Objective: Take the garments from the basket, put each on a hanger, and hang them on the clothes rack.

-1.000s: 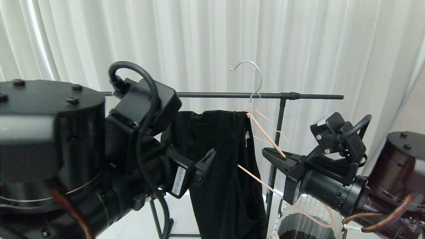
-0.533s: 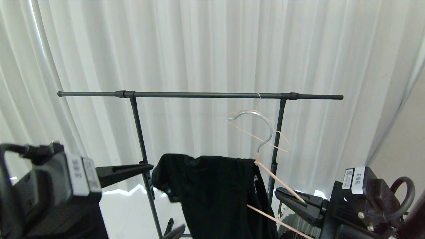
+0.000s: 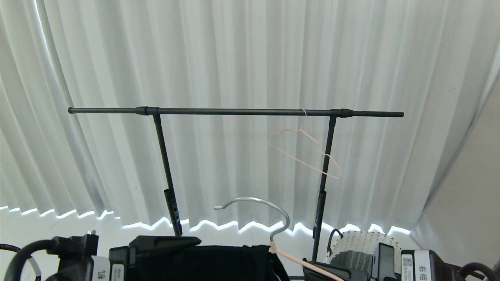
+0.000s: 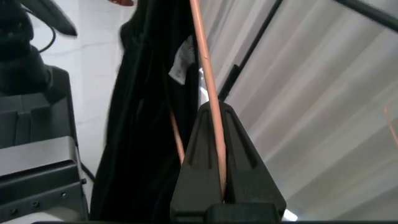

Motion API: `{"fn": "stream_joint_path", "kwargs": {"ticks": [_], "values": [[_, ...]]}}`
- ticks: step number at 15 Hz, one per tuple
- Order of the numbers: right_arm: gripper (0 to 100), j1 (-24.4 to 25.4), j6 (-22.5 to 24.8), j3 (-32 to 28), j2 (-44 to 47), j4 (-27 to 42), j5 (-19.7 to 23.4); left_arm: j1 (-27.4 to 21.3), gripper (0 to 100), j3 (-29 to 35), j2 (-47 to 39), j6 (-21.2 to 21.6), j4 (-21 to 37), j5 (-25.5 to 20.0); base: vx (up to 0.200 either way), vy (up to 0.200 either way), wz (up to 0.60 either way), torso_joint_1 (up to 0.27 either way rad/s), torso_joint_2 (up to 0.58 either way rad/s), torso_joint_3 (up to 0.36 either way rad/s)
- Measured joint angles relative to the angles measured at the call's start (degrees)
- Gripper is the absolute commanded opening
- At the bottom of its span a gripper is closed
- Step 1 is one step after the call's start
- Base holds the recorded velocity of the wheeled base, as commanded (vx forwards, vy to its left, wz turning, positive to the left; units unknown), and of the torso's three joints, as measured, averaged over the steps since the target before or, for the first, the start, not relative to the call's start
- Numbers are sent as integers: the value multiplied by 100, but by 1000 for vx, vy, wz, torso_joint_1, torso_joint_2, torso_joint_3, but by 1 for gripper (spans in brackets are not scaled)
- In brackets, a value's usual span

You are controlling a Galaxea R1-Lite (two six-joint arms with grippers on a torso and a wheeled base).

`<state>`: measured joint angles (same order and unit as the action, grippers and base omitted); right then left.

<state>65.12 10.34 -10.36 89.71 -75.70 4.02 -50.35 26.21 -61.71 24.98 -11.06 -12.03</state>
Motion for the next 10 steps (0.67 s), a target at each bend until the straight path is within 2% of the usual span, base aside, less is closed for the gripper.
{"fn": "stream_joint_path", "kwargs": {"ticks": [2,8,9,10], "values": [[0,174,126,28,122,-74,5,10,100,-102,-56,-7,2,-263,0,0,0,0,0,0],[0,538,441,94,229,-83,10,62,100,-234,-190,-158,0,-334,0,0,0,0,0,0],[0,557,463,91,232,-83,10,62,0,-256,-235,-156,2,-391,0,0,0,0,0,0],[0,590,490,89,235,-83,7,60,0,-265,-290,-152,2,-424,0,0,0,0,0,0]]}}
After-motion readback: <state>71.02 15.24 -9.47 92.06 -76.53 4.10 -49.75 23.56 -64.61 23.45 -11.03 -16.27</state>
